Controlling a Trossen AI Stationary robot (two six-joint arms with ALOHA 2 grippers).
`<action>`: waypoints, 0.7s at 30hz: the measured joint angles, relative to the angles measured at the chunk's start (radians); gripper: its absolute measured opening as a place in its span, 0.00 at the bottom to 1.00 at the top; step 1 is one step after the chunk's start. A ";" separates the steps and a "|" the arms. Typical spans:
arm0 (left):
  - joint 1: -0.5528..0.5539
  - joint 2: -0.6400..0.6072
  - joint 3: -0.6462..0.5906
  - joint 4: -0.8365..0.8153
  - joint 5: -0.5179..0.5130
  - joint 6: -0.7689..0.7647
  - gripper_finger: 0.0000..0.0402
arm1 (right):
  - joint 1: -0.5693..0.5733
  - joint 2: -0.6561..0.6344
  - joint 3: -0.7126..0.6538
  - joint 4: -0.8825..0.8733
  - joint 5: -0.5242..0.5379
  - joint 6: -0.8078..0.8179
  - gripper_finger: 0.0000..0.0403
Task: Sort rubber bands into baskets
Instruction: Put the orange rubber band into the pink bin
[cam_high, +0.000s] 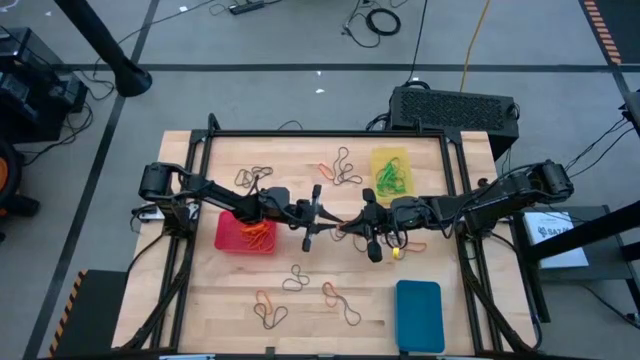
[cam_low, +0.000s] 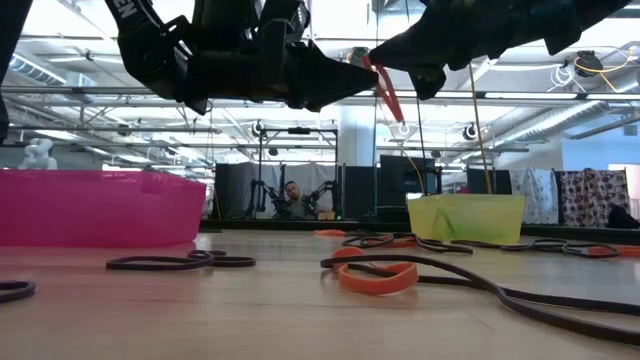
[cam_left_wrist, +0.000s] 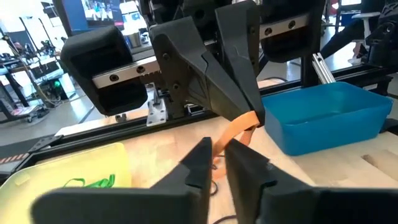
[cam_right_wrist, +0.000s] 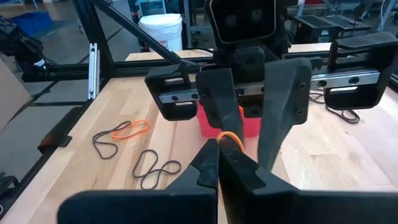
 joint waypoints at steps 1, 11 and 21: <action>0.000 0.000 0.000 0.000 0.000 0.000 0.09 | 0.000 0.000 0.000 0.000 0.001 0.005 0.00; -0.003 0.000 0.000 -0.009 -0.034 -0.002 0.01 | 0.000 0.000 0.000 -0.030 0.104 0.035 0.08; -0.012 -0.255 0.011 -0.640 -0.158 -0.115 0.00 | 0.000 0.000 0.001 -0.139 0.105 0.006 0.31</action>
